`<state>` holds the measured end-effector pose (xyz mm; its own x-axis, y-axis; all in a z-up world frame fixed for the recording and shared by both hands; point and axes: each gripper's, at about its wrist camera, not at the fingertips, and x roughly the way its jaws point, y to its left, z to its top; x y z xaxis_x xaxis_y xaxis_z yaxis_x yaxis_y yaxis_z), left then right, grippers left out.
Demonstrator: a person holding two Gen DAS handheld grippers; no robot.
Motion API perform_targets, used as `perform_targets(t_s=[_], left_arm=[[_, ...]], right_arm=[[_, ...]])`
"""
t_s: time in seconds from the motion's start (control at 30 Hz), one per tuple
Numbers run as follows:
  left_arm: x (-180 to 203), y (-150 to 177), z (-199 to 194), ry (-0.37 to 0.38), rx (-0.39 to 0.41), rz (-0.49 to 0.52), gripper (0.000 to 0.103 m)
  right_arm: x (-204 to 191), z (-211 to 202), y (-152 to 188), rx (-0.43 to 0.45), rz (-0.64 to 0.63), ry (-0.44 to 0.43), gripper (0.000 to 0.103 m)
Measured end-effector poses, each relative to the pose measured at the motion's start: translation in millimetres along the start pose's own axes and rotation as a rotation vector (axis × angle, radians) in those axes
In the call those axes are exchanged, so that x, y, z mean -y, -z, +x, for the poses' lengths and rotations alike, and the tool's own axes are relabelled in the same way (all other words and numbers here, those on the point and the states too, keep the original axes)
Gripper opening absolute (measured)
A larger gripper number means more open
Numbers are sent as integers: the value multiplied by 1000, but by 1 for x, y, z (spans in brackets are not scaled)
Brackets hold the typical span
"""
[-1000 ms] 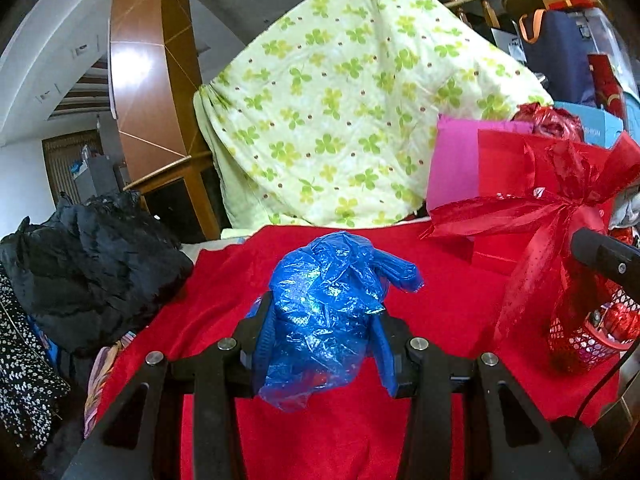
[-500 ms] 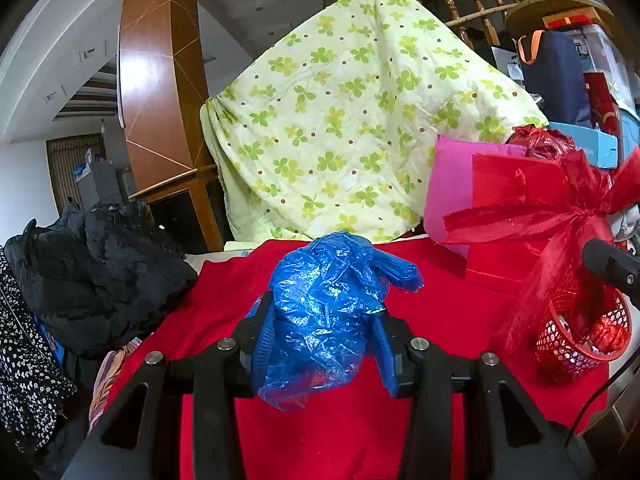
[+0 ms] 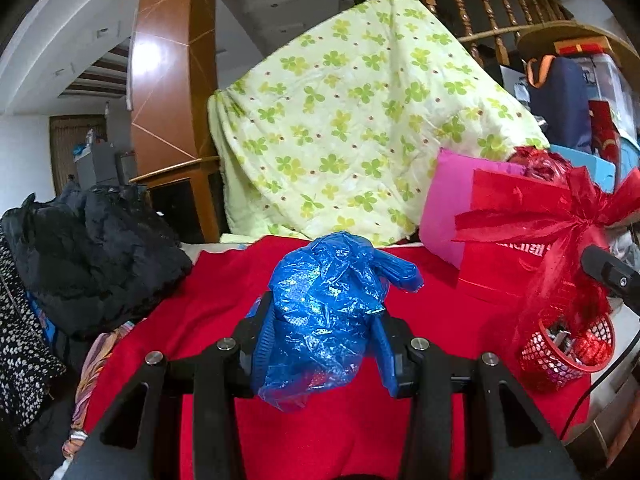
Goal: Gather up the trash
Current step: 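Lift the blue bag in the left tool and red ribbon in the right tool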
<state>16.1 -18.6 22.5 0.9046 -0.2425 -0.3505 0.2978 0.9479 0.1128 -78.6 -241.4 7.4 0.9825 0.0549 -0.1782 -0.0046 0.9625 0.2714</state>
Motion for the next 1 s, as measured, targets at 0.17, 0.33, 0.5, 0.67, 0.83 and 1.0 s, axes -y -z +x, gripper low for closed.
perform_targets(t_s=[0.17,0.33,0.5,0.67,0.83,1.0], left_arm=[[-33,4,-11,-43,26,-56,46],[-64,12,-22,-91,38,-98,46],[-94,19,-28,-132,40,-143,48],[-114,24,-27,-171,33,-175,48],[-123,31,-24,-190,15,-194,48],[-119,33,-21,-189,0,-185,48]], right_arm=[[-21,9,-7,-20,-37,-26,37],[-57,16,-13,-19,-101,-67,37],[-92,21,-14,-18,-161,-123,37],[-112,28,-12,-31,-168,-190,37],[-116,32,-6,-42,-170,-198,37],[-108,34,-3,-49,-147,-189,37]])
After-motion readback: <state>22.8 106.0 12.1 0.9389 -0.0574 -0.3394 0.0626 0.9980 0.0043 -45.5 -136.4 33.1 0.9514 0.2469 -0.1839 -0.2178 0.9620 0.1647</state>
